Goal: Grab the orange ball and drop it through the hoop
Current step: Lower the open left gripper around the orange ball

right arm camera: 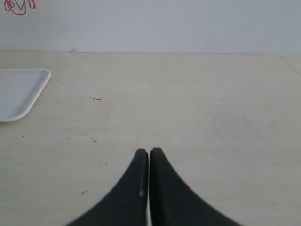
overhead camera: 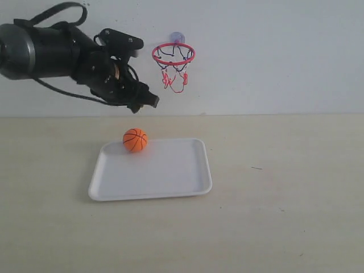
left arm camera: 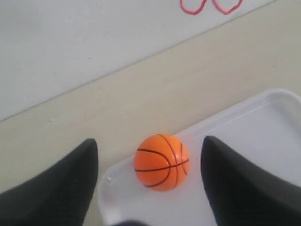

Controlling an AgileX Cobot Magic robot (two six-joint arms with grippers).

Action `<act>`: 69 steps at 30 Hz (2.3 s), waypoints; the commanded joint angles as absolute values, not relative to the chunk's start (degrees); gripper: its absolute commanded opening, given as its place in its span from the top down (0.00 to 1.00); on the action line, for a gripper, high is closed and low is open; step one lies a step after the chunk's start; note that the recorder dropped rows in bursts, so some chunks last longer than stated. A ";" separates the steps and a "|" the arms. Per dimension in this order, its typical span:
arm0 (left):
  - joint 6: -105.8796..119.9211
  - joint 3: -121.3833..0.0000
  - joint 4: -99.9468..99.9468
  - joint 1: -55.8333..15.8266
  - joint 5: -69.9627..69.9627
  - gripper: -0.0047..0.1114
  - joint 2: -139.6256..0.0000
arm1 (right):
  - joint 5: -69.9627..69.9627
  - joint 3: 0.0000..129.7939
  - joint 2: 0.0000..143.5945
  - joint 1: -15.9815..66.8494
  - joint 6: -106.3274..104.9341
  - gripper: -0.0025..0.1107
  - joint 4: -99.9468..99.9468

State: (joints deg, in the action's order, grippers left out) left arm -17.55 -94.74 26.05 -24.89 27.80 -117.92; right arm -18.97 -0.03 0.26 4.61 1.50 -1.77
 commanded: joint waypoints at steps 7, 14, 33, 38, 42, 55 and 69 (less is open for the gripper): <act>-5.38 -116.49 12.69 -25.15 51.39 0.47 -128.43 | -18.46 0.00 0.00 11.18 1.36 0.98 -1.98; -4.55 -116.65 11.93 -25.15 54.38 0.49 -132.32 | -18.46 0.00 0.00 11.18 1.36 0.98 -1.98; -4.55 -116.65 12.75 -25.15 55.52 0.16 -133.30 | -18.46 0.00 0.00 11.18 1.36 0.98 -1.98; -4.55 -116.65 9.54 -25.15 55.78 0.16 -133.30 | -18.46 0.00 0.00 11.18 1.36 0.98 -1.98; -11.11 -116.65 9.41 -25.15 53.44 0.16 -133.30 | -18.46 0.00 0.00 11.18 1.36 0.98 -1.98; -0.42 -119.50 -3.88 -18.78 51.93 0.16 -133.30 | -18.46 0.00 0.00 11.18 1.36 0.98 -1.98; 8.86 -121.98 -6.52 -17.21 52.88 0.16 -138.07 | -18.57 0.00 0.00 11.14 1.36 0.98 -1.98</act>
State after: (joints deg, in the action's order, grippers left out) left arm 8.84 -121.24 -10.79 -17.00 51.67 -136.06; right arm -18.97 -0.03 0.26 10.90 1.50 -1.65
